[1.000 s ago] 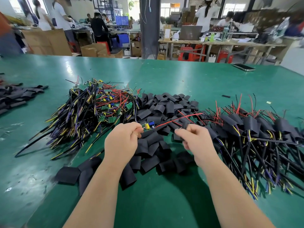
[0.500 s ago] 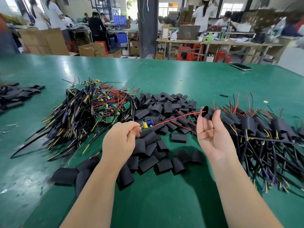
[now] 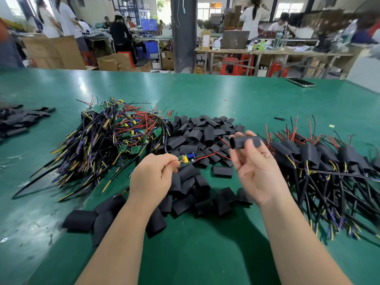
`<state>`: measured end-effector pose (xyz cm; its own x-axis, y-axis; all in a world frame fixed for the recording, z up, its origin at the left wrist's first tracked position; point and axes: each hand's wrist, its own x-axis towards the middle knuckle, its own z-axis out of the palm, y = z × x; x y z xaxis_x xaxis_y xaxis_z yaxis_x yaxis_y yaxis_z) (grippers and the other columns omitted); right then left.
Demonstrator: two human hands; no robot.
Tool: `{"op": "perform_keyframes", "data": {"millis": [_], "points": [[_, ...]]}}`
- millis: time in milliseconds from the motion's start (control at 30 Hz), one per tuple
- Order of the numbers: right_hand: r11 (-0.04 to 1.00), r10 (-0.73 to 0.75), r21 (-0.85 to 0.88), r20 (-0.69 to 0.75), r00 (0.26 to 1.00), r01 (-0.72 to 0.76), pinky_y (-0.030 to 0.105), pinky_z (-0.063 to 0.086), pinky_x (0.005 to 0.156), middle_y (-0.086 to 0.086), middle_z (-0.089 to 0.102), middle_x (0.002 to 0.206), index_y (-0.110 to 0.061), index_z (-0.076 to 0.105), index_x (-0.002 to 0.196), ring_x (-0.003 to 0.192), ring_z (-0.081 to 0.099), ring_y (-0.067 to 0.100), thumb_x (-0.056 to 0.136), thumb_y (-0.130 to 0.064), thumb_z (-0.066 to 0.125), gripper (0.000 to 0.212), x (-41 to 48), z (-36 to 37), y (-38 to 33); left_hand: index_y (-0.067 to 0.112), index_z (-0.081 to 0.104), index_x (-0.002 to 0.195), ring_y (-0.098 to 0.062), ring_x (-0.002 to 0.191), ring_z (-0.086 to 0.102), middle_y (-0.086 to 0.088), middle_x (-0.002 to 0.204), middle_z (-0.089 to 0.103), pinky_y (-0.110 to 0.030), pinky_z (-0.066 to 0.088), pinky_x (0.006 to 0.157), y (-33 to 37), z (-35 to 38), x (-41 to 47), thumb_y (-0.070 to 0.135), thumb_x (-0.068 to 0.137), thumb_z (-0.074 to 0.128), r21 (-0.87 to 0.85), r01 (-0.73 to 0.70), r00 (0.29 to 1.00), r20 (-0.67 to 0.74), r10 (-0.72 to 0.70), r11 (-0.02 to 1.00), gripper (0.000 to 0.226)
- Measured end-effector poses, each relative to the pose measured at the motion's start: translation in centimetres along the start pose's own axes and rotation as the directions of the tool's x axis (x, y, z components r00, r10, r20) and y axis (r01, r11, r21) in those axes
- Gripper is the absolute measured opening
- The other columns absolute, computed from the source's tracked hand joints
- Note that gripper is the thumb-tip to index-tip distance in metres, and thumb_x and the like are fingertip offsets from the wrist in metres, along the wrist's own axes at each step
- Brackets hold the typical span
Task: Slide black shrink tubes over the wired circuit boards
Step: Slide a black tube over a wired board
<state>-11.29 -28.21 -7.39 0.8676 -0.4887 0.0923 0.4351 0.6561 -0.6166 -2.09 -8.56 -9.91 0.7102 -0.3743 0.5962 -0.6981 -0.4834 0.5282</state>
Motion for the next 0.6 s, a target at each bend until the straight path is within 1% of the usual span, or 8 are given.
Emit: {"op": "perform_keyframes", "data": {"millis": [100, 167, 233, 300, 367, 467, 533, 600], "points": [[0.977, 0.03, -0.211, 0.083, 0.996, -0.012, 0.023, 0.056, 0.068, 0.003, 0.074, 0.092, -0.016, 0.058, 0.106, 0.086, 0.071, 0.016, 0.067, -0.002, 0.064, 0.042, -0.5, 0.5, 1.8, 0.024, 0.071, 0.08, -0.013, 0.067, 0.051, 0.027, 0.061, 0.053, -0.027, 0.044, 0.056, 0.8, 0.4, -0.2, 0.027, 0.087, 0.054, -0.022, -0.028, 1.0, 0.004, 0.029, 0.999, 0.019], [0.952, 0.04, -0.306, 0.148, 0.988, 0.007, 0.022, 0.054, 0.068, 0.005, 0.074, 0.094, -0.014, 0.058, 0.102, 0.085, 0.07, 0.017, 0.064, 0.0, 0.067, 0.042, -0.8, 0.8, 2.9, 0.023, 0.072, 0.08, -0.013, 0.068, 0.054, 0.028, 0.062, 0.054, -0.03, 0.046, 0.059, 1.0, 0.7, -0.3, 0.028, 0.088, 0.055, -0.059, -0.024, 0.999, 0.019, 0.025, 0.998, 0.019], [0.931, 0.022, -0.361, 0.189, 0.982, 0.049, 0.023, 0.053, 0.072, 0.006, 0.073, 0.097, -0.012, 0.059, 0.099, 0.088, 0.069, 0.018, 0.063, -0.001, 0.07, 0.038, -0.8, 0.8, 3.2, 0.023, 0.072, 0.081, -0.013, 0.07, 0.057, 0.028, 0.064, 0.058, -0.031, 0.048, 0.063, 0.9, 0.7, -0.3, 0.029, 0.088, 0.054, -0.101, -0.012, 1.0, 0.025, 0.014, 0.995, 0.02], [0.912, -0.002, -0.4, 0.203, 0.979, 0.085, 0.024, 0.053, 0.074, 0.008, 0.073, 0.1, -0.01, 0.058, 0.098, 0.09, 0.069, 0.019, 0.064, -0.003, 0.072, 0.038, -0.8, 0.7, 3.0, 0.022, 0.072, 0.081, -0.008, 0.072, 0.058, 0.025, 0.066, 0.062, -0.027, 0.047, 0.066, 0.8, 0.6, -0.3, 0.029, 0.088, 0.054, -0.143, -0.003, 1.0, 0.027, 0.006, 0.99, 0.021], [0.897, -0.016, -0.43, 0.197, 0.98, 0.101, 0.025, 0.053, 0.075, 0.009, 0.073, 0.1, -0.008, 0.059, 0.098, 0.09, 0.069, 0.02, 0.064, -0.005, 0.073, 0.037, -0.7, 0.5, 2.8, 0.022, 0.072, 0.082, -0.005, 0.073, 0.058, 0.023, 0.068, 0.064, -0.018, 0.044, 0.067, 0.8, 0.6, -0.2, 0.029, 0.088, 0.054, -0.175, 0.006, 0.999, 0.035, 0.0, 0.985, 0.02], [0.904, 0.005, -0.423, 0.164, 0.986, 0.066, 0.027, 0.054, 0.076, 0.009, 0.074, 0.1, -0.009, 0.059, 0.095, 0.092, 0.069, 0.022, 0.063, -0.006, 0.072, 0.035, -0.7, 0.4, 2.6, 0.023, 0.072, 0.083, -0.001, 0.074, 0.058, 0.024, 0.07, 0.066, -0.006, 0.037, 0.064, 0.8, 0.7, -0.2, 0.027, 0.09, 0.056, -0.214, 0.034, 0.998, 0.057, -0.022, 0.976, 0.017], [0.92, 0.055, -0.392, 0.166, 0.985, 0.015, 0.027, 0.056, 0.076, 0.008, 0.074, 0.1, -0.01, 0.058, 0.095, 0.09, 0.07, 0.02, 0.064, -0.005, 0.071, 0.034, -0.8, 0.4, 2.6, 0.024, 0.071, 0.082, 0.002, 0.073, 0.058, 0.023, 0.069, 0.066, -0.005, 0.037, 0.065, 0.9, 0.7, -0.2, 0.026, 0.089, 0.056, -0.24, 0.044, 0.997, 0.065, -0.029, 0.97, 0.017], [0.911, 0.091, -0.413, 0.197, 0.976, -0.001, 0.025, 0.056, 0.073, 0.006, 0.075, 0.098, -0.01, 0.057, 0.094, 0.085, 0.071, 0.017, 0.064, -0.005, 0.071, 0.033, -1.0, 0.6, 2.8, 0.024, 0.071, 0.081, 0.001, 0.074, 0.059, 0.024, 0.069, 0.066, -0.011, 0.041, 0.068, 1.1, 0.6, -0.2, 0.027, 0.087, 0.054, -0.26, 0.039, 0.996, 0.088, -0.017, 0.965, 0.018]]}}
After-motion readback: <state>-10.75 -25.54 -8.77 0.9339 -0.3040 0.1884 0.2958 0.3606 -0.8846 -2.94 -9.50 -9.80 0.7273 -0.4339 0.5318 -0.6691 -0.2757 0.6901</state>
